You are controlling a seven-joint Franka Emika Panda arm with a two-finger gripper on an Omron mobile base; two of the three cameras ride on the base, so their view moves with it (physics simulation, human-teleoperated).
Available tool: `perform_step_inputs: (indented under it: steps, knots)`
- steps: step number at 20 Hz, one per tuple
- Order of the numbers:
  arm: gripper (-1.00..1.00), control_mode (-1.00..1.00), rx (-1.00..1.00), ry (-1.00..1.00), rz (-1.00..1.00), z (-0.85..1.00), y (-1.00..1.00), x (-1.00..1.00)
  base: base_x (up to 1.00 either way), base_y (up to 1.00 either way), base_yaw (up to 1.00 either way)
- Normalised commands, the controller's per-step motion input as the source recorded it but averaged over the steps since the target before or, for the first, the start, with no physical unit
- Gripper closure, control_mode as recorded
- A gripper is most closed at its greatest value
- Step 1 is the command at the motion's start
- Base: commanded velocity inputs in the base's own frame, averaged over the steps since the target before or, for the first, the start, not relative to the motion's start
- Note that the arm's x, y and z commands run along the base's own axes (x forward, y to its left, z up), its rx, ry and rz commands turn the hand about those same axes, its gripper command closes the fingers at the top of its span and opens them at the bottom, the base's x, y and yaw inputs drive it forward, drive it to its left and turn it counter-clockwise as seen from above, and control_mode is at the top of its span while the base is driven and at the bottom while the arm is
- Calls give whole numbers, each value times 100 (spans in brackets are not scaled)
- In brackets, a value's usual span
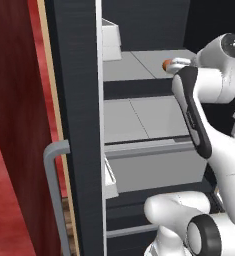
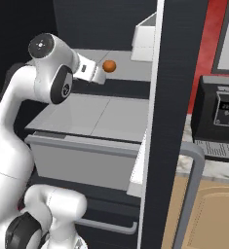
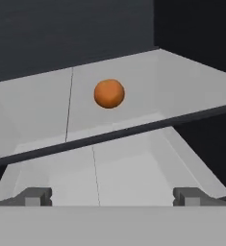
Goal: Pick the tangerine and apple from the fridge and place them inside the tupperware on the counter.
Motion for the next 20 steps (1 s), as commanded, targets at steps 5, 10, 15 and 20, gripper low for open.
perform_step_inputs:
  steps: [5, 10, 15, 20]
  knots:
    - [-100, -100, 0, 13, 0, 0, -19, 72, 0, 0, 0]
    - [-100, -100, 0, 12, 0, -1, -14, 78, 0, 0, 0]
    - [-100, -100, 0, 5, 0, -4, -3, 65, 0, 0, 0]
    - [-100, -100, 0, 0, 0, -20, 0, 39, 0, 0, 0]
